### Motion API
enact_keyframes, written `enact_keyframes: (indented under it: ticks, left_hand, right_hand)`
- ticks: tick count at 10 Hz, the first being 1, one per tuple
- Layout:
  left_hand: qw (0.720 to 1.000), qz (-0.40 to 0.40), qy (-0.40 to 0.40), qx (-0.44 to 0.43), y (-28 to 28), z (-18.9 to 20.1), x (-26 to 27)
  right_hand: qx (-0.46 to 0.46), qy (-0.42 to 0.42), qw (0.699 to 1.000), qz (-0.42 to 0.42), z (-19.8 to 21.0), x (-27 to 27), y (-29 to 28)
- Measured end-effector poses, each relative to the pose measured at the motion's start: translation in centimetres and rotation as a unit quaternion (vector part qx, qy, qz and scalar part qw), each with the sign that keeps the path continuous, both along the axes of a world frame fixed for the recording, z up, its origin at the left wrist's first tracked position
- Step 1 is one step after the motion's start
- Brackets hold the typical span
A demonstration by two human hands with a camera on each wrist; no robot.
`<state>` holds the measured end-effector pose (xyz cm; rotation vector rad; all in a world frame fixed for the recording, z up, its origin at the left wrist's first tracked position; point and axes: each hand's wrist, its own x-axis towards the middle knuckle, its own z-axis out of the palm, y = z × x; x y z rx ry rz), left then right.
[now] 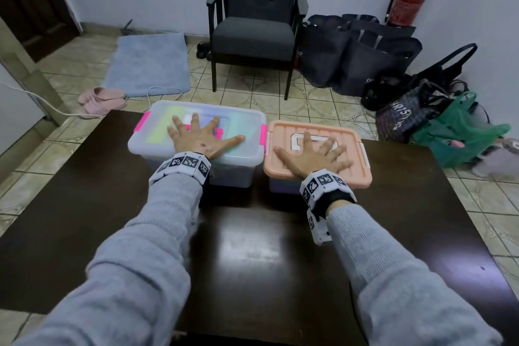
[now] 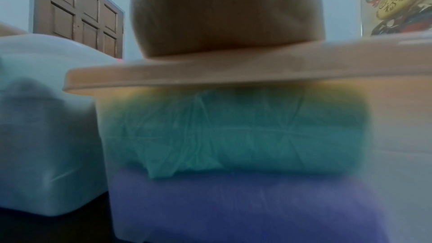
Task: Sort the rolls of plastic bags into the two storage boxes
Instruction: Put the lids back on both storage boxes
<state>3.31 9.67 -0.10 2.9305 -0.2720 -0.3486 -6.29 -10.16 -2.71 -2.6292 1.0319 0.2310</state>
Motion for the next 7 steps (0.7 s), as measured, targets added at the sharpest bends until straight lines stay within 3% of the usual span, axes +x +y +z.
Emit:
enact_keyframes:
  ticks: [7]
  left_hand:
    - [1.0,0.001,-0.01,0.01,-3.8,-0.3,5.0]
  right_hand:
    - [-0.007,-0.002,1.0,-0.008,-0.3,5.0,-3.7]
